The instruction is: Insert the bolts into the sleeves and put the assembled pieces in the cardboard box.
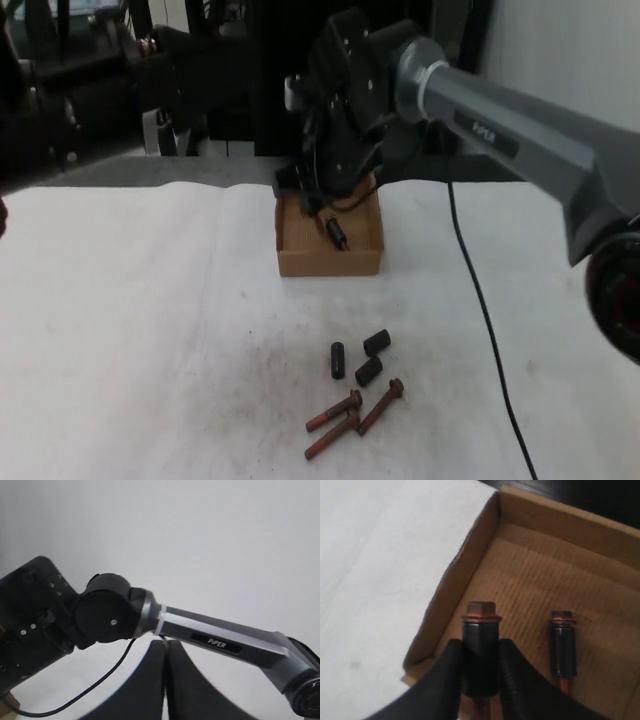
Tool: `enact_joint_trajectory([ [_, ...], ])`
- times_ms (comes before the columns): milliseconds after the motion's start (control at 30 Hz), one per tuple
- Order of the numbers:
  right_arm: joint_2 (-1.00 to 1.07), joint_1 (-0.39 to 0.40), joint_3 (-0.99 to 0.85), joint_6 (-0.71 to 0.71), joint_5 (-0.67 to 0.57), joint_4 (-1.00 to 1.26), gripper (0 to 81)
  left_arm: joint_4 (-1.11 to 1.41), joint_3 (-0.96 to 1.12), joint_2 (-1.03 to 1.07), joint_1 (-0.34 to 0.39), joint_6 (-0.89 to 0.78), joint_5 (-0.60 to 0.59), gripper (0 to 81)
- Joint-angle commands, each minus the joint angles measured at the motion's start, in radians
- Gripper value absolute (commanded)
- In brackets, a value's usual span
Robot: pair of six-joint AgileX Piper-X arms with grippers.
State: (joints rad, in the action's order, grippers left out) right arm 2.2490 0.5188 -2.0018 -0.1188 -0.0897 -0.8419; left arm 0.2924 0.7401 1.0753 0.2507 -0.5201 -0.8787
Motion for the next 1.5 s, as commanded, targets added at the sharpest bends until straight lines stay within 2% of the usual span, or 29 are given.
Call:
enact_joint_trajectory([
  [0,0.071,-0.017,-0.076,0.007,0.032,-0.023,0.8,0.008,0.008,-0.023,-0.003,0.004,0.002,0.3],
  [167,0.094,-0.03,-0.077,0.007,0.033,-0.008,1.2,-0.061,0.008,-0.04,-0.003,0.004,0.002,0.3],
  [233,0.093,-0.035,-0.077,0.007,0.033,0.01,8.6,-0.095,0.008,-0.042,-0.003,0.019,0.002,0.3],
  [367,0.093,-0.044,-0.081,0.007,0.031,0.057,36.9,-0.125,0.008,-0.042,-0.003,0.072,-0.019,0.3],
  [400,0.093,-0.045,-0.084,0.007,0.031,0.061,40.8,-0.125,0.008,-0.042,-0.003,0.071,-0.023,0.3],
  [467,0.093,-0.046,-0.085,0.007,0.031,0.059,38.9,-0.125,0.008,-0.042,-0.003,0.072,-0.031,0.3],
  [500,0.088,-0.049,-0.085,0.007,0.031,0.051,34.7,-0.125,0.008,-0.042,-0.003,0.072,-0.039,0.3],
  [567,0.074,-0.052,-0.085,0.007,0.031,0.016,21.9,-0.125,0.008,-0.042,-0.003,0.072,-0.056,0.3],
  [633,0.048,-0.052,-0.085,0.009,0.031,-0.047,2.4,-0.139,0.008,-0.042,-0.003,0.072,-0.071,0.3],
  [667,0.03,-0.056,-0.085,0.009,0.031,-0.081,0.1,-0.157,0.008,-0.042,-0.001,0.081,-0.078,0.3],
  [800,-0.048,-0.064,-0.085,0.027,-0.004,-0.217,0.4,-0.337,0.008,-0.042,0.028,0.257,-0.043,0.3],
  [867,-0.101,-0.068,-0.085,0.027,-0.078,-0.272,0.4,-0.465,0.008,-0.042,0.062,0.393,0.062,0.3],
  [933,-0.161,-0.068,-0.085,0.027,-0.128,-0.307,0.4,-0.614,0.008,-0.038,0.127,0.549,0.2,0.3],
  [1000,-0.217,-0.068,-0.085,0.031,-0.135,-0.332,0.4,-0.703,0.008,-0.024,0.187,0.632,0.294,0.3],
  [1167,-0.401,-0.068,-0.032,0.081,-0.135,-0.388,0.4,-0.776,0.008,0.069,0.315,0.671,0.374,0.3],
  [1333,-0.621,-0.09,0.164,0.097,-0.133,-0.397,0.4,-0.776,0.047,0.198,0.378,0.671,0.422,1.0],
  [1467,-0.848,-0.113,0.385,0.097,-0.133,-0.369,0.4,-0.786,0.123,0.31,0.396,0.671,0.44,13.6],
])
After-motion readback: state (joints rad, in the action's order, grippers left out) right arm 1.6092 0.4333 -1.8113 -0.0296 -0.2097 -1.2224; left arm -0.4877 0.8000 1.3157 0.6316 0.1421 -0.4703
